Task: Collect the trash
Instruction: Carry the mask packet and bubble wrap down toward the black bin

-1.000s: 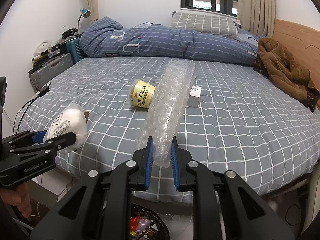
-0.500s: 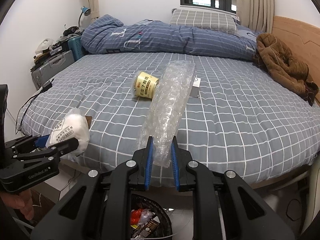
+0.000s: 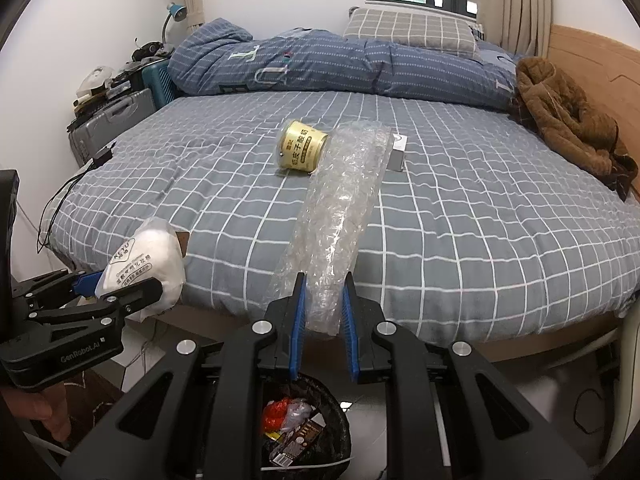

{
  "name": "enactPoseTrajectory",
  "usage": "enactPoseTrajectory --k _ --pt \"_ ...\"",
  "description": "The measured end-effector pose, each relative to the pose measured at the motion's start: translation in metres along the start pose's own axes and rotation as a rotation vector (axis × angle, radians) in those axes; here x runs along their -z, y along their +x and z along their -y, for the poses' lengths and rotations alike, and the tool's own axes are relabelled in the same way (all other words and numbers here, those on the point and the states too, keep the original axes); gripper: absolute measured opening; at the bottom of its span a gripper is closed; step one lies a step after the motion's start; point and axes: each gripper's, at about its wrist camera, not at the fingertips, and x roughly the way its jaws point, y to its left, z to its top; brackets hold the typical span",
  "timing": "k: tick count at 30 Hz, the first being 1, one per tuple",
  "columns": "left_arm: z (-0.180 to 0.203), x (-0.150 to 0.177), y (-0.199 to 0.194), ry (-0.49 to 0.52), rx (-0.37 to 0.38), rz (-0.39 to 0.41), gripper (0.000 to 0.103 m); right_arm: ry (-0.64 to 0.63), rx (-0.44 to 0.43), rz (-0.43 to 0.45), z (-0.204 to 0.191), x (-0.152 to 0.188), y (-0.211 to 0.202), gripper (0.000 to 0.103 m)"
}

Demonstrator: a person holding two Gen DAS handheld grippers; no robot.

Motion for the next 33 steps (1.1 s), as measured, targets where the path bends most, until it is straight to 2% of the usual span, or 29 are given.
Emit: enactPoseTrajectory --k 33 --pt "0.000 0.069 -0.002 -0.016 -0.008 -0.130 0.051 0.001 -0.031 -0.155 -0.016 0.066 -0.008 0.016"
